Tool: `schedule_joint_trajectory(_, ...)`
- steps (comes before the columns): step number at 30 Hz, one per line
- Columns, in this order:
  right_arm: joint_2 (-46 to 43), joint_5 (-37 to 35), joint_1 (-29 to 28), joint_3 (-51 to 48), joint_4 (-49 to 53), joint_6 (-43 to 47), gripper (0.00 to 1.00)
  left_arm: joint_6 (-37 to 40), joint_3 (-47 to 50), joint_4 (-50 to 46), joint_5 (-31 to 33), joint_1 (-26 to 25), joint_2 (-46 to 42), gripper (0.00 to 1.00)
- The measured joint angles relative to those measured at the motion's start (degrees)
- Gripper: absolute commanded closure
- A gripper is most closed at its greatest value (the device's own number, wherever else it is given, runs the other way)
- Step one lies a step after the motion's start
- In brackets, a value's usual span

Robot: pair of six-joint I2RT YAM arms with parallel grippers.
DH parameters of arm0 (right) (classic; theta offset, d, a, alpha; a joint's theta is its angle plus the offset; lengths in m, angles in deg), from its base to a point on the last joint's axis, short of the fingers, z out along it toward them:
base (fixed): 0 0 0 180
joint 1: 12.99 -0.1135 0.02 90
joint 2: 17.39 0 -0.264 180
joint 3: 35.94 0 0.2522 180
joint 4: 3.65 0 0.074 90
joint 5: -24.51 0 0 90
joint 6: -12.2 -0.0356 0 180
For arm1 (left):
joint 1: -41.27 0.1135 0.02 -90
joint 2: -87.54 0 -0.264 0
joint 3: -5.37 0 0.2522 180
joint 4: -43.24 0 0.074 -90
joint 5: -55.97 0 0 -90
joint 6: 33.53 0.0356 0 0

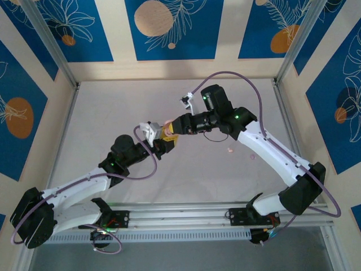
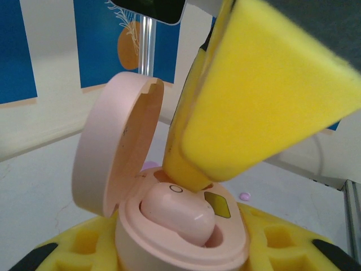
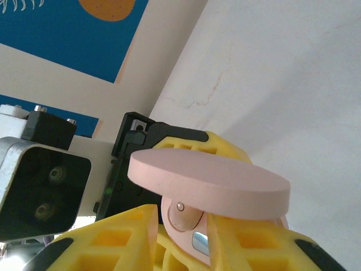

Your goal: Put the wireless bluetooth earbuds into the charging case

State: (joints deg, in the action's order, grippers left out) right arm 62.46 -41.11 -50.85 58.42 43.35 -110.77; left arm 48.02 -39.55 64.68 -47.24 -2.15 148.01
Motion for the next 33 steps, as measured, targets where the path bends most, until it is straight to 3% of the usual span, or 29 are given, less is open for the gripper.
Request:
schedule_joint_trajectory(5, -3.8, 0.2, 0.3, -0.1, -0.4, 1.2, 0.69, 0.0, 0.0, 0.0, 0.0, 0.0, -0.3, 0.76)
schedule_joint_trajectory(10, -13.1, -2.9, 1.5, -4.0, -4.3, 2.7, 0.69, 0.0, 0.0, 0.1, 0.0, 0.0, -1.0, 0.76)
schedule_joint_trajectory(13, -19.3, -8.4, 3.9, -8.5, -5.9, 2.9, 0.68, 0.0, 0.0, 0.1, 0.0, 0.0, -1.4, 0.75)
schedule_joint_trajectory(17, -23.5, -16.2, 12.1, -13.9, -4.6, 0.2, 0.68, 0.0, 0.1, 0.0, 0.1, 0.0, -2.4, 0.75)
schedule_joint_trajectory(24, -16.7, -16.9, 32.7, -23.5, 0.3, -4.0, 0.65, -0.1, 0.2, -0.1, 0.4, 0.0, -4.1, 0.76)
schedule_joint_trajectory(29, -6.8, -15.8, 38.9, -27.2, 3.1, -3.9, 0.63, -0.2, 0.5, -0.4, 0.5, 0.0, -4.8, 0.75)
schedule_joint_trajectory(33, -0.4, -15.6, 40.1, -29.0, 3.6, -4.7, 0.62, -0.2, 0.5, -0.5, 0.5, 0.0, -4.9, 0.76)
